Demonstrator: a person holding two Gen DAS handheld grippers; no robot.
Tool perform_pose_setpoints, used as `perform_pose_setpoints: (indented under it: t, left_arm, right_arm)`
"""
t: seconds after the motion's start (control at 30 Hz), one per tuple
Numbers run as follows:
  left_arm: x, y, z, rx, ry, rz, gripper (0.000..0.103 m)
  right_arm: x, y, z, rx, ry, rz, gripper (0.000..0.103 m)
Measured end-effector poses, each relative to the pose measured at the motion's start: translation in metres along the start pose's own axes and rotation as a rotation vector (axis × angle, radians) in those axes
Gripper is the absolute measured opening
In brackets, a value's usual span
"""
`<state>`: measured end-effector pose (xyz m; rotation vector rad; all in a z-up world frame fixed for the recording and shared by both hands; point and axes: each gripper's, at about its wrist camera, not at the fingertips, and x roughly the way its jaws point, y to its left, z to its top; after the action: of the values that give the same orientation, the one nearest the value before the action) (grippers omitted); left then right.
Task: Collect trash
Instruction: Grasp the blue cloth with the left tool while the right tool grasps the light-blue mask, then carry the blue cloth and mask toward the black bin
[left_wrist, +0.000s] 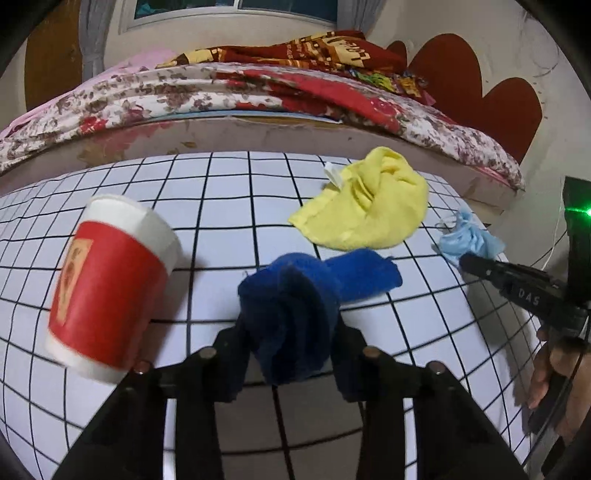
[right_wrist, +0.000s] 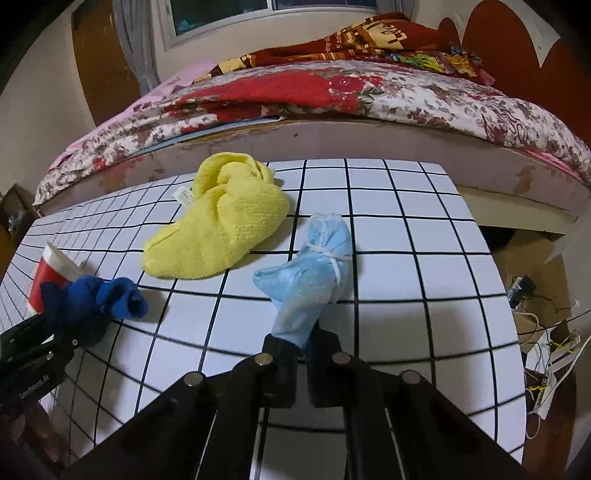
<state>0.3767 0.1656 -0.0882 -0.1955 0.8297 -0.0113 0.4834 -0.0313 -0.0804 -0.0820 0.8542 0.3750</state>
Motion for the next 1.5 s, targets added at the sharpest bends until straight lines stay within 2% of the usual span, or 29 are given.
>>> perform_pose_setpoints:
  t: [0.37,0.7,0.97,1.2,1.5]
  left_arm:
    - [-0.048,-0.021,-0.017,0.036,-0.060,-0.016,0.038]
    - [-0.101,-0.050,-0.040,0.110,-0.103,-0.002,0.038]
    - [-0.151,-0.081,-0.061,0.181,-0.157,-0.012,0.039]
    - [-0.187,-0.119,-0.076,0.238,-0.203,-0.063,0.038]
    - [-0.204,-0.169,-0.114,0.290,-0.221,-0.137,0.039]
  right_arm:
    - [-0.079,-0.005,-0.031,-0.010,-0.110,0.032,0.004]
    - [-0.151,-0.010,-0.083,0.001,-0.140,0.016,0.004]
    - [-0.225,-0.008,-0.121,0.005,-0.208,0.001,0.004]
    - [-0.276,-0.019,-0.153,0.032,-0.253,-0.023,0.004]
    - [-0.321,-0.047,-0.206,0.062,-0.284,-0.060,0.004]
